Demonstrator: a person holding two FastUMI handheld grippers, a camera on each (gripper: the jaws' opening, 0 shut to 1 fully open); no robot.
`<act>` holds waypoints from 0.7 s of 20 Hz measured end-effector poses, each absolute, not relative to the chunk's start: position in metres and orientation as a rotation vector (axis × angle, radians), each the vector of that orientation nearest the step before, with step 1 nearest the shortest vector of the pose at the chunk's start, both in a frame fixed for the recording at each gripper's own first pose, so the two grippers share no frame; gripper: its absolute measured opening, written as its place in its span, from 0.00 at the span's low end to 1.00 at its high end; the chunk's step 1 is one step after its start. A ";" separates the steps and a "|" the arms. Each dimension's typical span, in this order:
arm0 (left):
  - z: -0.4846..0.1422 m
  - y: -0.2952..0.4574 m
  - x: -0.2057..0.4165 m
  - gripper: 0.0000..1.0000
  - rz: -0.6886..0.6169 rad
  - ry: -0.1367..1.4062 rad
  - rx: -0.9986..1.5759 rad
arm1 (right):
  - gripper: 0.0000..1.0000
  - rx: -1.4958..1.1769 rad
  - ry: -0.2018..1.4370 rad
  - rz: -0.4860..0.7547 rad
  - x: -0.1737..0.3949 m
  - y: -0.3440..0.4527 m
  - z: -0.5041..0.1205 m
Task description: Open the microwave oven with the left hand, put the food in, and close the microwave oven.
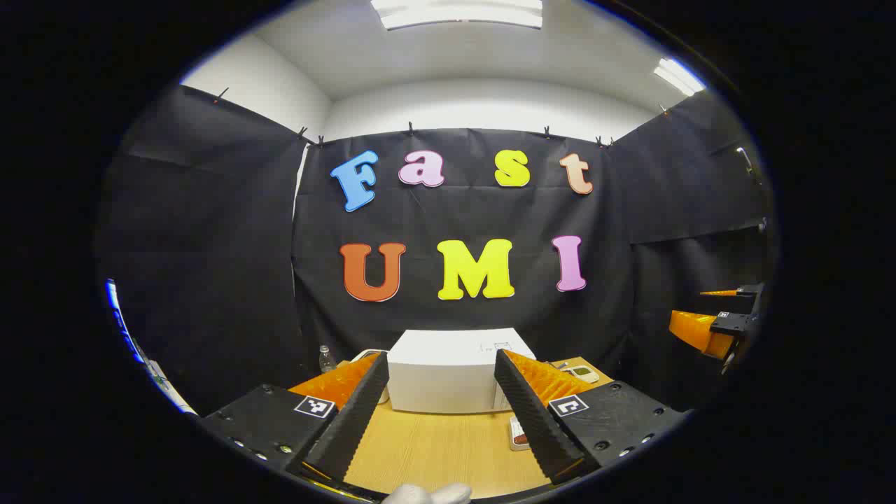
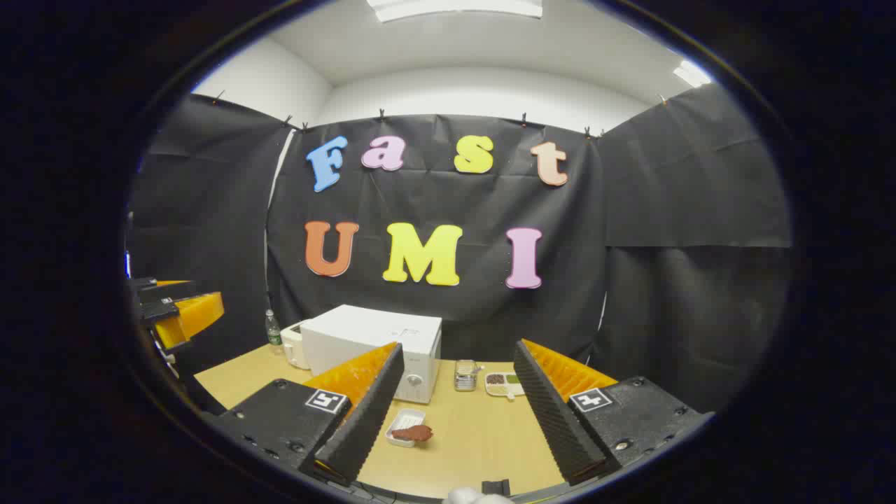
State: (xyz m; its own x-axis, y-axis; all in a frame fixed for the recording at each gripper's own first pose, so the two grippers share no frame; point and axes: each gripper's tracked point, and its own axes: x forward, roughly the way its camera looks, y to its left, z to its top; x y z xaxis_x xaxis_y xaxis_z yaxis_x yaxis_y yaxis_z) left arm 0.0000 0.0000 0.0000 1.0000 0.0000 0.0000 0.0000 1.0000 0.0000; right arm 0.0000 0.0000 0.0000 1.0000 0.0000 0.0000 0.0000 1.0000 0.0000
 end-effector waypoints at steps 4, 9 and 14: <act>-0.001 -0.008 0.005 0.95 -0.027 0.005 0.003 | 0.91 0.014 0.002 -0.023 0.000 -0.008 -0.001; 0.001 -0.016 0.010 0.95 -0.048 0.006 -0.003 | 1.00 0.011 0.006 -0.027 0.003 -0.011 -0.001; 0.001 -0.013 0.014 0.95 -0.041 0.011 -0.004 | 1.00 -0.003 -0.001 -0.020 0.006 -0.009 0.005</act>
State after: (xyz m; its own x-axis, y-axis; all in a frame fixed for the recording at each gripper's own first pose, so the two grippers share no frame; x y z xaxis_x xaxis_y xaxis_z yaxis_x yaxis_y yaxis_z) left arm 0.0144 -0.0125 0.0011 0.9991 -0.0408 -0.0104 0.0407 0.9992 -0.0046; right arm 0.0062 -0.0095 0.0045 0.9998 -0.0204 0.0005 0.0204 0.9998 -0.0028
